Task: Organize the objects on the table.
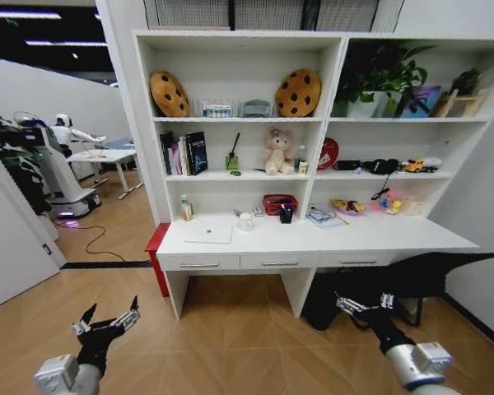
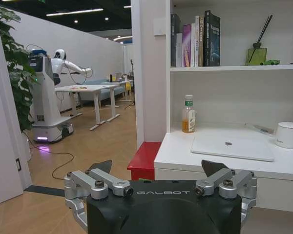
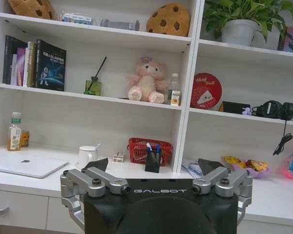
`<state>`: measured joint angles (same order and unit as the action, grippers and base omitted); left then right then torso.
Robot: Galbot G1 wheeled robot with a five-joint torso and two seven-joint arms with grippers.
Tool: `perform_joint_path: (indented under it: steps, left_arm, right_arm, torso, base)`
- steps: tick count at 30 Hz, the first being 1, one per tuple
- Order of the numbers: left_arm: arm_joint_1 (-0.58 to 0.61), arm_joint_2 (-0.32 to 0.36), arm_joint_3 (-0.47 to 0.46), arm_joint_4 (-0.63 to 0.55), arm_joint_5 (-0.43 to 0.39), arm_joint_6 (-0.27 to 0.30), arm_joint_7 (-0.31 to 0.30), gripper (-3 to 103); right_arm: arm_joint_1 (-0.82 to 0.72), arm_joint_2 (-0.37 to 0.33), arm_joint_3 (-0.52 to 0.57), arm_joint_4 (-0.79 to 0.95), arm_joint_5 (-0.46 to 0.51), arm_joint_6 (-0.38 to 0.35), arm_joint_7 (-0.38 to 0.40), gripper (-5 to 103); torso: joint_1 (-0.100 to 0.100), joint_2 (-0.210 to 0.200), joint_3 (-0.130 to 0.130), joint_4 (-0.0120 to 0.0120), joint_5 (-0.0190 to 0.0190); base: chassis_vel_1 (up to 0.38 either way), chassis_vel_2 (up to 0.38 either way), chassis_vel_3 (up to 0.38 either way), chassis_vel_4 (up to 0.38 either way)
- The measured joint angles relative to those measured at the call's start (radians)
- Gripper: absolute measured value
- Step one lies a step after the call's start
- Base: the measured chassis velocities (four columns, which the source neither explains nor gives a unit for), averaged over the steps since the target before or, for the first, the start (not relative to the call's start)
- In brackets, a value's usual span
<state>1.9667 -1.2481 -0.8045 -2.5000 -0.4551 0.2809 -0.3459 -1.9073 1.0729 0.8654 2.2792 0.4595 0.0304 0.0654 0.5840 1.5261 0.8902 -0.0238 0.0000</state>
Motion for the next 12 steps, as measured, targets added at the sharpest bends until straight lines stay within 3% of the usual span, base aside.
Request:
perform_joint_path:
  steps: [12]
  left_arm:
    - [0.000, 0.000, 0.000, 0.000, 0.000, 0.000, 0.000, 100]
  right_arm:
    - [0.000, 0.000, 0.000, 0.000, 0.000, 0.000, 0.000, 100]
  torso:
    - [0.000, 0.000, 0.000, 0.0000, 0.0000]
  base:
    - [0.000, 0.000, 0.000, 0.000]
